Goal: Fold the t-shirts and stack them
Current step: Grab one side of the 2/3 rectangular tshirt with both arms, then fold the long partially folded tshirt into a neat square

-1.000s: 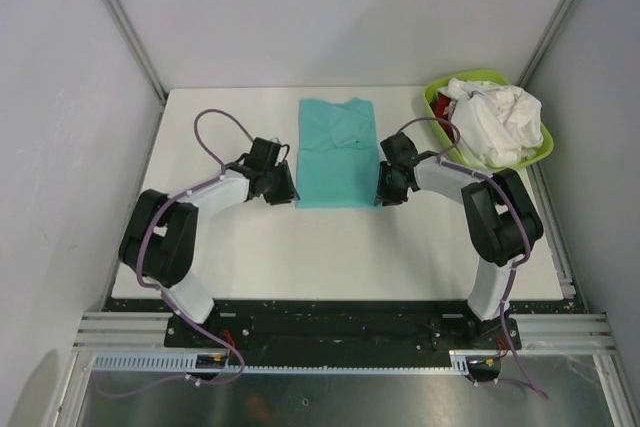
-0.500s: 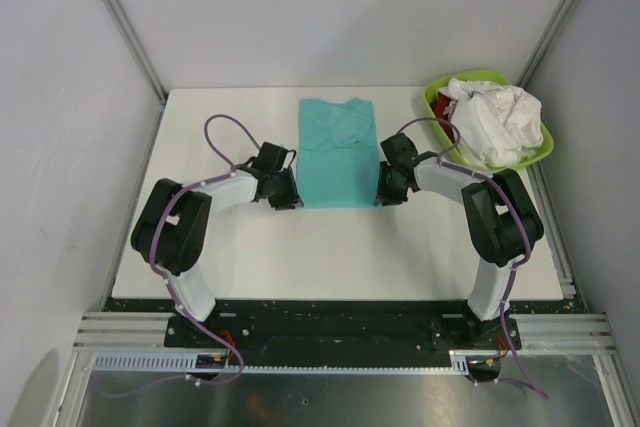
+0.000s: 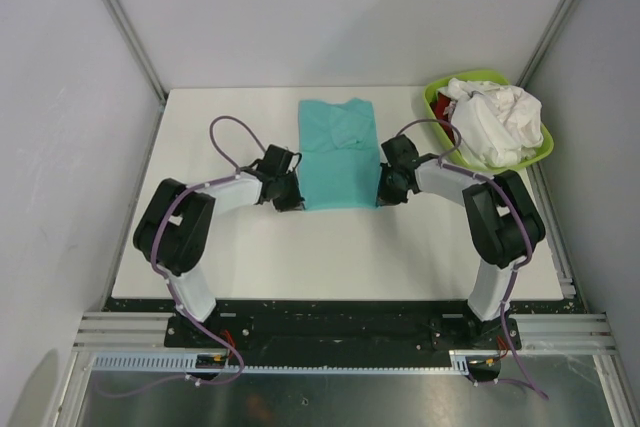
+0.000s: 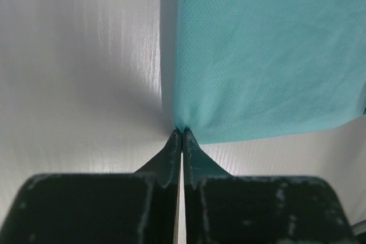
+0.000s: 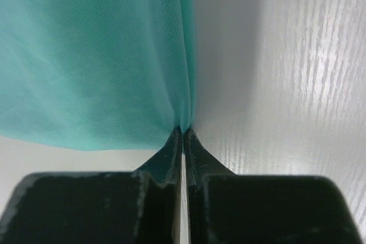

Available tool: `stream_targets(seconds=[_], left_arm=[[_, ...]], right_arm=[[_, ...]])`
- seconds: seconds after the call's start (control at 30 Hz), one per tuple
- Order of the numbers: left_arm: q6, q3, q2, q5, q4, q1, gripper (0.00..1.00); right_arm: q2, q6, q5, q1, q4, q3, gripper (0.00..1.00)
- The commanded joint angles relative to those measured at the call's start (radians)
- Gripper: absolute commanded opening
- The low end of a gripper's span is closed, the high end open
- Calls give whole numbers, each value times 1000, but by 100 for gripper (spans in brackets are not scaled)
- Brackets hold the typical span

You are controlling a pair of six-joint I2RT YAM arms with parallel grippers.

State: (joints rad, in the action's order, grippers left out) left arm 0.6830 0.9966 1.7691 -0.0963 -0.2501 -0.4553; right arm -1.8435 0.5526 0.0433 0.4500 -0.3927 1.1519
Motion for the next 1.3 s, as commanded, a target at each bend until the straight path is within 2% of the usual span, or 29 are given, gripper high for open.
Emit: stream_targets(seconds=[0.0,0.27,0.43,0.57,0.7,0.87,1.0,1.13,1.27], left_arm=[[20,-40,-76,6,-6,-27,0],[29,-222,-322,-3,-38,-65,0],[77,-352,-500,2,-63,-157,0],[124,-432,-626,21,-91,-218,0],[142,-451,-706,37,-113,-236,0],[113,-353,-703,71,-139,-235,0],[76,-223,-623,81,-144,-191,0],[34,-38,-476,79,-144,-120,0],[1,184,-265,67,-144,-34,0]], right_arm=[[75,-1,16,5,-31,-56,1],[329,19,46,33,-62,-263,0],[539,93,23,132,-128,-382,0],[680,160,-50,212,-215,-426,0],[761,171,-87,228,-262,-426,0],[744,144,-106,214,-286,-353,0],[668,72,-105,150,-285,-228,0],[531,1,-68,45,-239,-48,0],[309,-40,-11,-40,-166,173,0]])
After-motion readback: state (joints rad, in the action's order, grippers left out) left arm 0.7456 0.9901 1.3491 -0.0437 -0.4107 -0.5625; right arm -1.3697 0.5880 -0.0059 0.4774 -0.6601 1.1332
